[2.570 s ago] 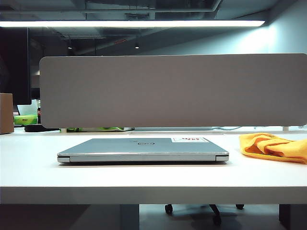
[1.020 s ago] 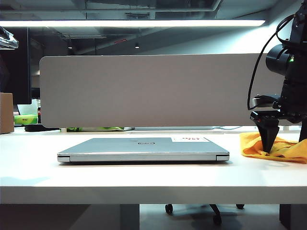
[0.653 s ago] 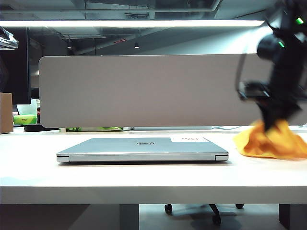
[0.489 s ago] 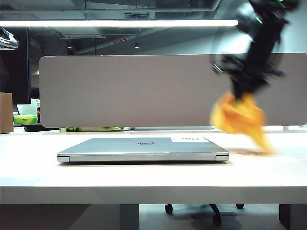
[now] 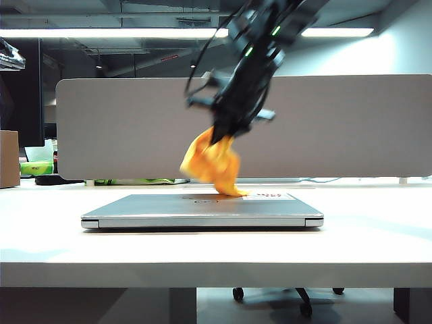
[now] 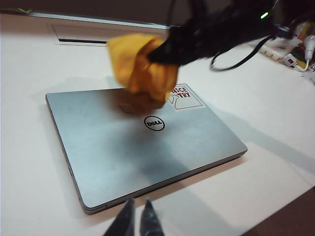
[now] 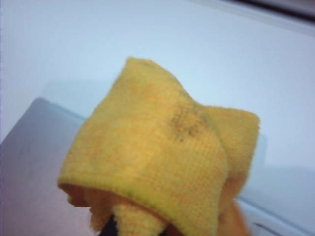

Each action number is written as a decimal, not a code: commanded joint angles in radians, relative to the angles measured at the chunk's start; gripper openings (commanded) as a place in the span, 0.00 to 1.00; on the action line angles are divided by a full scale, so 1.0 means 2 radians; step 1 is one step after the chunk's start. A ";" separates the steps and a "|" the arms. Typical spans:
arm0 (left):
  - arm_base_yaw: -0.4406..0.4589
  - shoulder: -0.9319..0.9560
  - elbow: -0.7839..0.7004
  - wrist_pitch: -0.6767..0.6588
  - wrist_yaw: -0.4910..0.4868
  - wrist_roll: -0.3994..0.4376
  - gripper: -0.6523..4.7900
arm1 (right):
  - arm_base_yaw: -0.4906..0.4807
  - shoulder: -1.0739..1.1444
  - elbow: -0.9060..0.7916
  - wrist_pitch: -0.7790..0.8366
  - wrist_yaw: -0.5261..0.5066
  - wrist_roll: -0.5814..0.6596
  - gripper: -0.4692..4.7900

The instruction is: Pick up the rag and use it to wipe the water off the lid of the laptop on the table.

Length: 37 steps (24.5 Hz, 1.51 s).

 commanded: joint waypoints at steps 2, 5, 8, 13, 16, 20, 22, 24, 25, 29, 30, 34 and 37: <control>0.000 -0.001 0.001 0.005 0.000 0.002 0.16 | 0.032 0.039 0.009 -0.004 -0.014 0.006 0.07; 0.000 -0.001 0.001 0.005 0.000 0.002 0.16 | 0.046 0.056 0.009 -0.025 -0.016 0.006 0.07; 0.000 -0.001 0.001 0.005 0.000 0.002 0.16 | 0.050 0.060 0.009 -0.042 0.001 0.006 0.07; 0.000 -0.001 0.001 0.005 0.000 0.002 0.16 | 0.028 0.047 0.012 -0.097 0.059 0.001 0.07; 0.001 -0.001 0.001 0.005 -0.008 0.002 0.16 | -0.017 0.017 0.017 -0.209 0.109 -0.033 0.07; 0.001 -0.001 0.001 0.005 -0.010 0.002 0.16 | -0.055 -0.026 0.017 -0.266 0.125 -0.052 0.07; 0.001 -0.001 0.001 0.006 -0.028 0.006 0.16 | -0.073 -0.056 0.017 -0.277 0.125 -0.059 0.07; 0.001 -0.001 0.001 0.006 -0.052 0.012 0.16 | -0.088 -0.081 0.017 -0.287 0.126 -0.064 0.07; 0.001 0.000 0.001 0.008 -0.092 0.018 0.16 | -0.103 -0.105 0.016 -0.298 0.129 -0.065 0.07; 0.001 0.000 0.001 0.011 -0.169 0.019 0.16 | -0.131 -0.155 -0.018 -0.301 0.135 -0.071 0.07; 0.001 0.000 0.001 0.011 -0.177 0.019 0.16 | -0.134 -0.164 -0.030 -0.299 0.135 -0.072 0.10; 0.000 -0.001 0.001 0.011 -0.185 0.019 0.16 | -0.142 -0.201 -0.084 -0.288 0.142 -0.068 0.64; 0.000 -0.001 0.001 0.011 -0.185 0.019 0.16 | -0.142 -0.224 -0.116 -0.299 0.140 -0.063 0.98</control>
